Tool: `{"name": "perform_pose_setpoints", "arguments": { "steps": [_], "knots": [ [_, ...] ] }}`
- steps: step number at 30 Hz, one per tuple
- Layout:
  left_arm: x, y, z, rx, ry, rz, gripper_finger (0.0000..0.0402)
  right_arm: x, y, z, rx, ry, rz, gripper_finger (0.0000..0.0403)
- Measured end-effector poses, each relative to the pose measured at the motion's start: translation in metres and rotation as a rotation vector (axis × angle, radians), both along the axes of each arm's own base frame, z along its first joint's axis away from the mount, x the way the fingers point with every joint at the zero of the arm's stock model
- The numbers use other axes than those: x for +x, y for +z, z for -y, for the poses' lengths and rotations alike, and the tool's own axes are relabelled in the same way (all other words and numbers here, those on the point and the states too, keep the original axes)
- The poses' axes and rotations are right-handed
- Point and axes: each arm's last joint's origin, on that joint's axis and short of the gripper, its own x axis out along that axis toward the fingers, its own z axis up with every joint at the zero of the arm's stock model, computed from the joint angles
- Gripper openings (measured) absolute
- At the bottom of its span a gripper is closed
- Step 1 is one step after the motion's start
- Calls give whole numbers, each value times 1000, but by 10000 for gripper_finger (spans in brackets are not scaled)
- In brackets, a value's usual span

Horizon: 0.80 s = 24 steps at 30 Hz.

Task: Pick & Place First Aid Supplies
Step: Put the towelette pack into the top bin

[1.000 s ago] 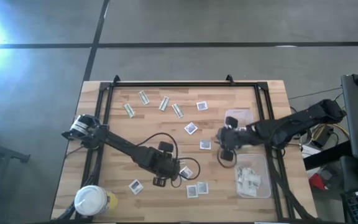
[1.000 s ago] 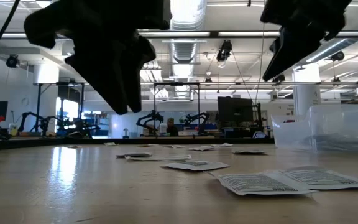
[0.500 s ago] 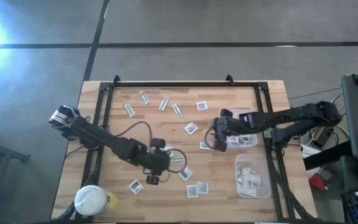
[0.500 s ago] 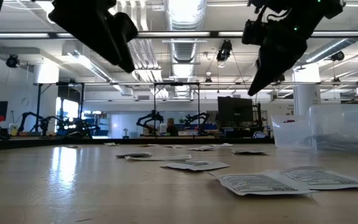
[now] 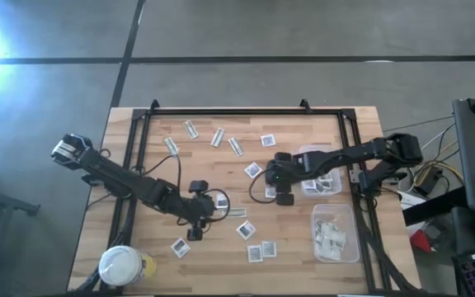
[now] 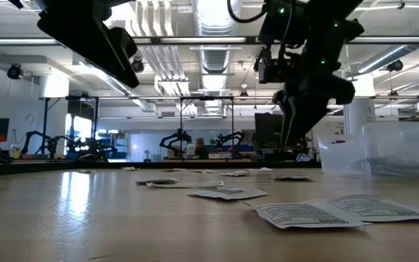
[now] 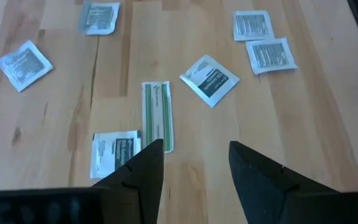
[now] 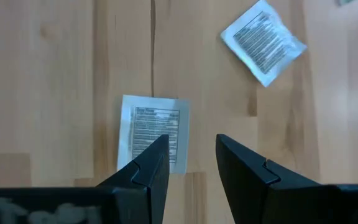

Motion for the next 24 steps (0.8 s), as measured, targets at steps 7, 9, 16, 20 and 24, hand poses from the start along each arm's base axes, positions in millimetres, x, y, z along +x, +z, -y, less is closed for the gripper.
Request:
{"name": "perform_pose_setpoints", "arguments": {
  "steps": [7, 9, 16, 20, 24],
  "knots": [
    [-1, -10, 3, 6, -5, -23, 174, 19, -14, 8, -11, 8, -50, 128],
    [-1, -11, 3, -1, -1, -21, 174, 22, -19, 12, -7, -4, -71, 128],
    [-2, -12, 4, -10, 5, -26, 174, 26, -34, 16, 79, -5, -149, 128],
    [-2, -12, 4, -11, 6, -26, 174, 25, -38, 17, 80, -7, -166, 128],
    [-2, -12, 4, -11, 6, -26, 174, 22, -41, 18, 81, -16, -180, 126]
  ]
}}
